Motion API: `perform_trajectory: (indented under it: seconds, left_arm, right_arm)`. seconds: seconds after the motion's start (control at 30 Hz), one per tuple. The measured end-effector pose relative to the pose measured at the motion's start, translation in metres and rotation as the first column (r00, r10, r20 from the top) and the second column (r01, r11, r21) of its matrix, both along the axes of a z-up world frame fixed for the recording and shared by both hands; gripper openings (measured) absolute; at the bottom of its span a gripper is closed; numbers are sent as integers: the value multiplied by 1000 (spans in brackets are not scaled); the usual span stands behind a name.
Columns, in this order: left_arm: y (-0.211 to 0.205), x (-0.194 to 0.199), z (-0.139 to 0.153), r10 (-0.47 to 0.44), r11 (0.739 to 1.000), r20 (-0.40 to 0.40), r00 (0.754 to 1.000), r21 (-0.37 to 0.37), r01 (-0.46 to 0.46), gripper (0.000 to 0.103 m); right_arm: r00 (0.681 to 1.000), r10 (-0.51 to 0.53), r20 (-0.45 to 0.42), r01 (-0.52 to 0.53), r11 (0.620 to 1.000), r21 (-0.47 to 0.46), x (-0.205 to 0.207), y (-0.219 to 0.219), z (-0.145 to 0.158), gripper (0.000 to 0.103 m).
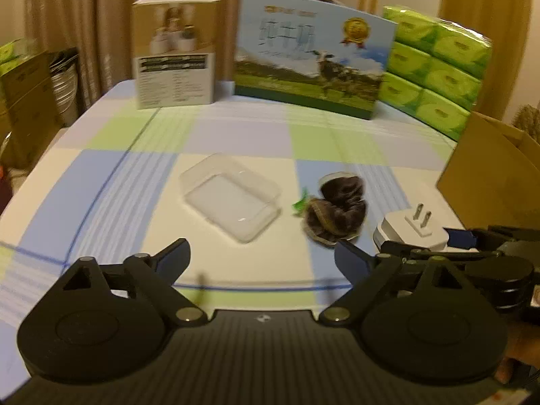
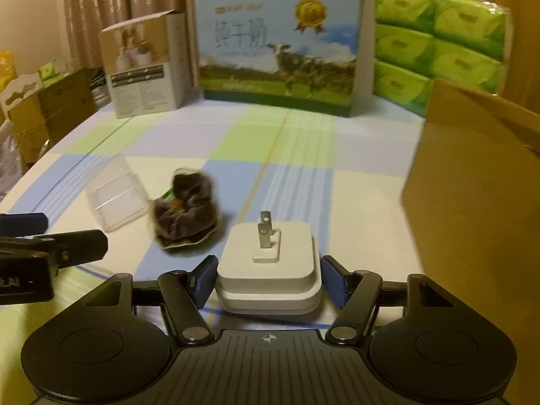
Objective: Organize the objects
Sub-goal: 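Grasp the white plug adapter with the right tool while the left tool grasps the dark snack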
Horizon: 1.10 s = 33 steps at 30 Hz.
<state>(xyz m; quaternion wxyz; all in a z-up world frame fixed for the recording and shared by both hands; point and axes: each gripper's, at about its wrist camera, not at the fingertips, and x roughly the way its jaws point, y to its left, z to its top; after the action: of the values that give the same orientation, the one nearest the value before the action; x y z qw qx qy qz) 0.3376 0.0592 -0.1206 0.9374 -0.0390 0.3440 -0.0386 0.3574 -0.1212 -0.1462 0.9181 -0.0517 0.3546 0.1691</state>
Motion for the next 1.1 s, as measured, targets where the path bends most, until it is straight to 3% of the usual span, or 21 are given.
perform_trajectory:
  seconds: [0.17, 0.33, 0.5, 0.6, 0.67, 0.77, 1.1]
  left_arm:
    - [-22, 13, -5, -106, 994, 31, 994, 32, 105, 77]
    - [-40, 29, -21, -221, 971, 56, 974, 103, 215, 65]
    - [-52, 39, -31, -266, 957, 77, 961, 140, 254, 54]
    - [-61, 40, -34, -279, 949, 81, 957, 174, 262, 43]
    - [-65, 37, -35, -288, 944, 81, 954, 191, 268, 26]
    - [-73, 29, -33, -296, 932, 69, 953, 238, 273, 18]
    - [-53, -43, -6, -290, 944, -51, 956, 151, 294, 16]
  right_arm:
    - [999, -36, -16, 36, 999, 19, 6, -18, -1, 63]
    - [998, -60, -22, 61, 998, 29, 11, -29, -3, 63]
    - [996, -75, -50, 78, 995, 55, 14, -35, -5, 63]
    - [996, -73, -55, 76, 996, 55, 14, -35, -6, 63]
    - [996, -72, -59, 75, 995, 59, 13, -35, -5, 63]
    - [995, -70, -70, 74, 995, 71, 9, -35, -3, 63]
    - [985, -19, -172, 30, 998, 64, -48, -25, 12, 63]
